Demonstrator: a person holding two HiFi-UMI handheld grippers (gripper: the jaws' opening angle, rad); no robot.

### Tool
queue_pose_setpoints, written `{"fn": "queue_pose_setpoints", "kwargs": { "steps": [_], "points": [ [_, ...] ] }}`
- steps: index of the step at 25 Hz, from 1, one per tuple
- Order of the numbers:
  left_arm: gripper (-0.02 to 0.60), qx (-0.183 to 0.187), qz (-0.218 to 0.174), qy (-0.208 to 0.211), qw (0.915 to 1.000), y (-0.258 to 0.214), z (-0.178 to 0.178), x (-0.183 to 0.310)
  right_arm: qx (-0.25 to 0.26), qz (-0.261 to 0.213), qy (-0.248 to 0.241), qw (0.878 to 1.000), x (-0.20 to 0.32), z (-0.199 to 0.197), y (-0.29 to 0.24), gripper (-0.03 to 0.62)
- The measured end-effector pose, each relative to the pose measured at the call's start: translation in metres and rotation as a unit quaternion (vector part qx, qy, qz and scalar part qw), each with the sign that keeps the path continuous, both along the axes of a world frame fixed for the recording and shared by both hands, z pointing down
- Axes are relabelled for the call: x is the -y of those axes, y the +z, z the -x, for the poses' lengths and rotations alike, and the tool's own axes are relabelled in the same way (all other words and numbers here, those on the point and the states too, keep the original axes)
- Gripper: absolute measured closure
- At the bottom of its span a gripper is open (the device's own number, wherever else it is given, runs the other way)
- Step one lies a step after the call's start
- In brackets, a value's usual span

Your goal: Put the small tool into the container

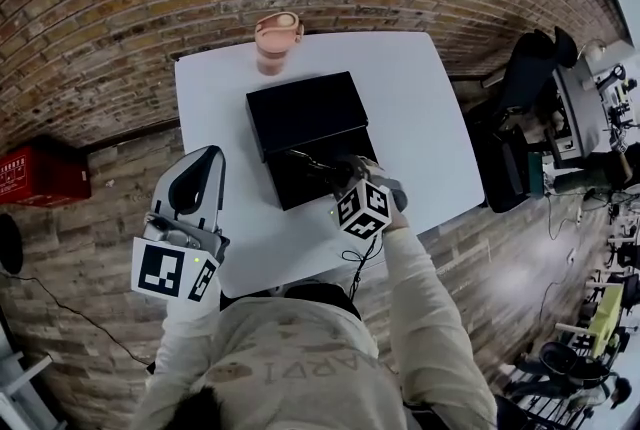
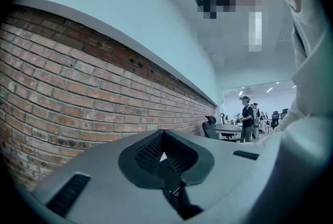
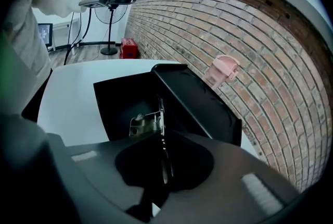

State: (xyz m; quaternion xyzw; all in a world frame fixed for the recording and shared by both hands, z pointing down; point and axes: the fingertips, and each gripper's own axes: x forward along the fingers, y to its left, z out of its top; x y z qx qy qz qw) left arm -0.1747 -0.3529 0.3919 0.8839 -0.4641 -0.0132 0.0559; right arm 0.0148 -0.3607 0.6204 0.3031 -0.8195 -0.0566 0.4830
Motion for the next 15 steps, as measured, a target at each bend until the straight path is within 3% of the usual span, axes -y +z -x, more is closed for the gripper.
{"fn": "queue_pose_setpoints", "kwargs": {
  "steps": [15],
  "points": [
    [0.577, -0.006, -0.004, 0.002, 1.0000, -0.004, -0.002, -0.011, 0.034, 0.004, 0.044, 0.998, -0.021, 0.004, -0.004, 0.541]
  ]
}}
